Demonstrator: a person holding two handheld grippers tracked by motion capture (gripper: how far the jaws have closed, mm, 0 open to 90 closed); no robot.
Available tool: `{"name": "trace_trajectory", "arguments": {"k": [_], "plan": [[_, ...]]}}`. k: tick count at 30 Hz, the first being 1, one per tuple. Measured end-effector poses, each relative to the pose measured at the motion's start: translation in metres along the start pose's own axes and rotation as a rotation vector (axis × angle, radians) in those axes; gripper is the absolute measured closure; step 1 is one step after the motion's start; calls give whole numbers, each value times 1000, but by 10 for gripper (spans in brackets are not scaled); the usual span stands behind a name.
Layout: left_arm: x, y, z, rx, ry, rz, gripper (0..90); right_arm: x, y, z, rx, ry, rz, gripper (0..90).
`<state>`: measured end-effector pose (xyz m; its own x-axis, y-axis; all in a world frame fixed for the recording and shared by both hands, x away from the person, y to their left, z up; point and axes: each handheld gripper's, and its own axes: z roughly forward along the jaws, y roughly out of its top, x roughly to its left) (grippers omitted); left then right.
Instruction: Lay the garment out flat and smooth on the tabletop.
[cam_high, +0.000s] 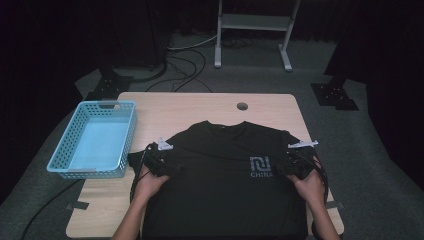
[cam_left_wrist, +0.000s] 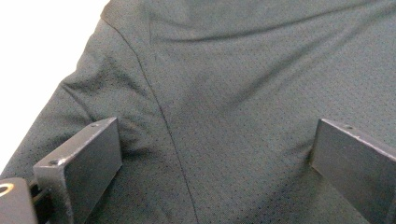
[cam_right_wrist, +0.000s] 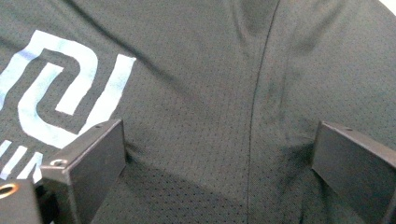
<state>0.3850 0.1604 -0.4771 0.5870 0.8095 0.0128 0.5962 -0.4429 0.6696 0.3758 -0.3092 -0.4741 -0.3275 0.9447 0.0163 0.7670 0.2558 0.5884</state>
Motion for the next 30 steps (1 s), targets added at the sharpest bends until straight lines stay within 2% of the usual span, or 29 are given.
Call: {"name": "trace_trajectory", "arguments": {"k": [8, 21, 30], "plan": [[10, 15, 13, 0, -3, 1, 12, -13, 16, 11, 6, -2, -1, 29], [23, 37, 34, -7, 2, -8, 7, -25, 32, 22, 3, -7, 7, 29], [33, 54, 49, -2, -8, 2, 7, -37, 46, 32, 3, -14, 16, 26]]}}
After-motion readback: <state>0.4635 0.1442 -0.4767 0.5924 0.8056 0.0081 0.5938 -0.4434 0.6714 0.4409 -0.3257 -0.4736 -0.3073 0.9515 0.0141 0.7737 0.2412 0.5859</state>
